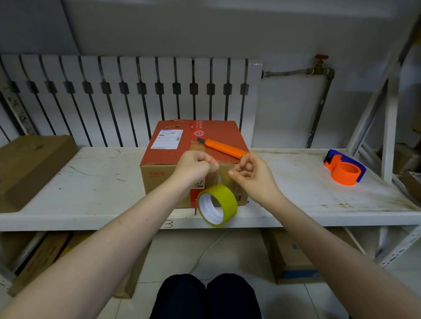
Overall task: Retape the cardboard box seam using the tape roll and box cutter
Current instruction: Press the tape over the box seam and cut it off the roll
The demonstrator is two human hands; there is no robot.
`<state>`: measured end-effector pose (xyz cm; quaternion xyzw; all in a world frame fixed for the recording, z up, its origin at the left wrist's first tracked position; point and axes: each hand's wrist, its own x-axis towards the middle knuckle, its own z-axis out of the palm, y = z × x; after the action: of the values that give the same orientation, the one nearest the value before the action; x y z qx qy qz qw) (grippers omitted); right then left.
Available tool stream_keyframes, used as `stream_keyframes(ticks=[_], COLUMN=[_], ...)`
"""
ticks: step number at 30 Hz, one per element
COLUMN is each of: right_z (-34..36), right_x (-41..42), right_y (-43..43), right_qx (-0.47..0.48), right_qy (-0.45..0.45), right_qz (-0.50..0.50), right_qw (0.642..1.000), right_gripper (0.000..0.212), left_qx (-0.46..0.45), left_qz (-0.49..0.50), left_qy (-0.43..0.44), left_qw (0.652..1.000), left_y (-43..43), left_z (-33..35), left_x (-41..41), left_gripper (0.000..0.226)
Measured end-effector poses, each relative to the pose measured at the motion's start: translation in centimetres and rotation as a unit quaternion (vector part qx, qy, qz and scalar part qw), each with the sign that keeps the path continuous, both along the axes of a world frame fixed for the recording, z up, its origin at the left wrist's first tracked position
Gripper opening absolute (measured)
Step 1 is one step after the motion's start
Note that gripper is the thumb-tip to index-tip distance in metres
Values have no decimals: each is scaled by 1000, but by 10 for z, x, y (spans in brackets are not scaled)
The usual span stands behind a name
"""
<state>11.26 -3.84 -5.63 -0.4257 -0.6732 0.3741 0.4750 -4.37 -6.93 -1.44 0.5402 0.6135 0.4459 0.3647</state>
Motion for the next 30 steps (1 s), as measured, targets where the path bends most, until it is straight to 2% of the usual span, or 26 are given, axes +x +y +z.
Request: stream_keyframes(ticks=[7, 16, 19, 21, 25, 30], right_z=[-8, -2, -2, -3, -3, -2], right_x=[-6, -7, -2, 0, 0, 3], right_y=[-3, -12, -14, -14, -13, -16], right_qx=[33, 100, 93, 86, 93, 133], right_qy=[56, 38, 29, 23, 16, -13], right_qz=[-2, -16, -20, -12, -4, 10], right_qw=[998, 994, 995, 996, 996, 991], right_gripper=[25, 13, 9, 7, 23, 36], left_qx=[-8, -10, -8, 17, 85, 123], left_qz=[-5, 43, 48, 40, 3, -32], left_qy=[-24, -44, -57, -39, 6, 41], left_qw=[1000, 998, 997, 998, 996, 991], left_y=[-4, -3, -2, -3, -5, -5], left_z=[0, -9, -11, -12, -16, -14], left_x=[-7, -6, -8, -7, -2, -2], left_gripper=[17, 12, 31, 29, 28, 27])
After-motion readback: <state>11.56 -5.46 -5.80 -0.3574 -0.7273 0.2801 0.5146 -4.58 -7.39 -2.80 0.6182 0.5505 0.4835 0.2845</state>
